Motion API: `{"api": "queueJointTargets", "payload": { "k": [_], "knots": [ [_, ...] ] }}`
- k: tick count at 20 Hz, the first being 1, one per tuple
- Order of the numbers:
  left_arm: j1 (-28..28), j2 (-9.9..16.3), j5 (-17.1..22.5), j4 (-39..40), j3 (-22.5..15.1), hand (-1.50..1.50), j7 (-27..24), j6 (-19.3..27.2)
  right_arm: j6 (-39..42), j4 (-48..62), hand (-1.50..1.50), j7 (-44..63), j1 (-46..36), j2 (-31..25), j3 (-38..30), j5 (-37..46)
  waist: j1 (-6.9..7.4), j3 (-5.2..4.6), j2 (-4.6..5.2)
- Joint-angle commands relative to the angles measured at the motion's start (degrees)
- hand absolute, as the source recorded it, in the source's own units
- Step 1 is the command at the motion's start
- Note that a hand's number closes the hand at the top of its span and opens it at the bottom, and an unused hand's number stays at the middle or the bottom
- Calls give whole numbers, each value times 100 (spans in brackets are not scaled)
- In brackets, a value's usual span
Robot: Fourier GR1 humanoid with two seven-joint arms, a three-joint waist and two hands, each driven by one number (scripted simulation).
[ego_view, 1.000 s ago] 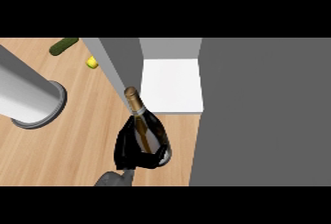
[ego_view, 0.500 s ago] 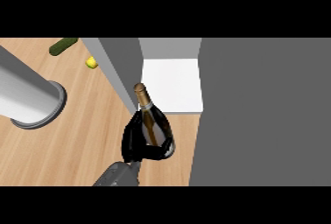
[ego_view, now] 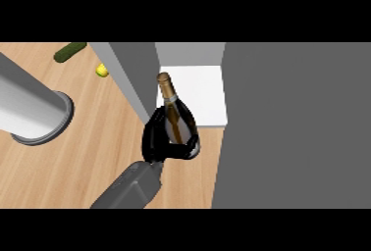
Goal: Pick up the wine, place it into the cabinet and close the cabinet
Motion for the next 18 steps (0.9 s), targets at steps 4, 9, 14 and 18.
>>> {"api": "queueJointTargets", "payload": {
  "k": [4, 9, 14, 18],
  "knots": [
    [-749, -1, 589, 371, -76, 150, 114, 301, 61, -351, -150, -79, 433, 120, 376, 198, -14, 0, -3],
    [-1452, -1, 624, 1419, 560, 150, 100, -211, -182, -171, -150, 308, -297, -67, -156, -197, -21, -2, 12],
    [-1891, -1, 999, 1594, 364, 150, 75, 21, 143, 75, -150, -286, 160, 2, -27, -91, -70, 0, 17],
    [-2053, -1, 1130, 1757, 360, 150, 87, 22, 79, 18, -150, -166, 131, -5, -3, -54, -74, 0, 18]
  ]
}}
